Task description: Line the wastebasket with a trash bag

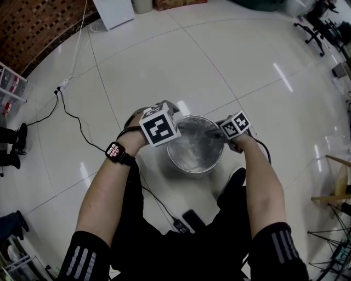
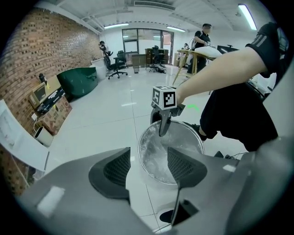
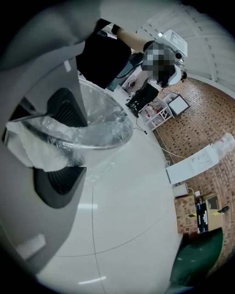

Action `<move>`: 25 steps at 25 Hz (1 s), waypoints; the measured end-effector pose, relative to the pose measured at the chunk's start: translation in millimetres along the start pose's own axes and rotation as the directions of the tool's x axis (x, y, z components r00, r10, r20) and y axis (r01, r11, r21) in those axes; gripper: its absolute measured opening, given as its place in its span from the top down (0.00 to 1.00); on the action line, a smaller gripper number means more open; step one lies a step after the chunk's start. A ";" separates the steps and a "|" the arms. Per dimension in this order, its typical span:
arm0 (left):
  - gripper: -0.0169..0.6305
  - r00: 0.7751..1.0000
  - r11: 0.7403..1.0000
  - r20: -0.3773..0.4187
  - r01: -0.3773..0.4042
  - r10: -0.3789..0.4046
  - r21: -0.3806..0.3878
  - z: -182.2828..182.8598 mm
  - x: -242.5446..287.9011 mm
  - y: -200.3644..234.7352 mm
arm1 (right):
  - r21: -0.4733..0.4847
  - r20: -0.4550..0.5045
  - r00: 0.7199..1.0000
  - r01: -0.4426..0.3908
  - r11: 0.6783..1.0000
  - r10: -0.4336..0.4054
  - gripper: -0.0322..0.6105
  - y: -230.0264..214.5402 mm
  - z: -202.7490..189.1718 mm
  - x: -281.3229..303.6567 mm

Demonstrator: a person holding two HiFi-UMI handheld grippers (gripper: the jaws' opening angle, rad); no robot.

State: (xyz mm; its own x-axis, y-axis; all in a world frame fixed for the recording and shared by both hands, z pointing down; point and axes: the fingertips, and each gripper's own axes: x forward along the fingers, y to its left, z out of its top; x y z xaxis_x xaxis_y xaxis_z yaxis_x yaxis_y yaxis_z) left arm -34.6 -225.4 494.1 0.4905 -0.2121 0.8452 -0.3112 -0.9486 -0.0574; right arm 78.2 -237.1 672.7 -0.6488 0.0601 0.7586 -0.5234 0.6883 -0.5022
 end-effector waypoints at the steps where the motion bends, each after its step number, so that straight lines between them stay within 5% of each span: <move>1: 0.59 1.000 1.000 -0.003 0.000 0.000 0.001 -1.1 1.2 -0.3 | -0.001 -0.010 1.000 0.001 1.000 -0.001 0.52 -1.0 -3.1 1.7; 10: 0.59 1.000 1.000 0.012 -0.017 0.016 0.012 5.9 -4.0 -4.0 | -0.193 0.032 0.994 0.113 0.975 -0.109 0.51 9.5 26.3 -44.4; 14: 0.60 0.999 0.999 0.036 -0.042 0.041 0.022 9.7 -9.8 -6.1 | -0.381 0.082 0.975 0.220 0.898 -0.204 0.53 41.8 58.8 -75.5; 18: 0.71 0.990 0.994 0.084 -0.112 0.112 -0.004 15.3 -24.1 4.2 | -0.544 0.051 0.968 0.232 0.806 -0.244 0.77 94.5 71.9 -67.9; 20: 0.75 0.983 0.989 0.115 -0.144 0.146 -0.023 19.8 -34.2 8.1 | -0.605 -0.001 0.966 0.207 0.769 -0.260 0.80 112.6 67.6 -52.1; 25: 0.80 0.964 0.981 0.180 -0.189 0.194 -0.045 29.1 -54.3 10.8 | -0.636 -0.093 0.960 0.148 0.757 -0.266 0.92 131.7 54.9 -9.3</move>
State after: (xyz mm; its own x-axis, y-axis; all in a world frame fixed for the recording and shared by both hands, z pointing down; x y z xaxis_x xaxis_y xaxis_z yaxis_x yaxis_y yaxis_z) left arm -40.9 -231.0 432.0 0.5589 -0.4311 0.7084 -0.4349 -0.8797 -0.1922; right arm -15.0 -186.7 576.7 -0.4322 -0.0581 0.8999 -0.1408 0.9900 -0.0037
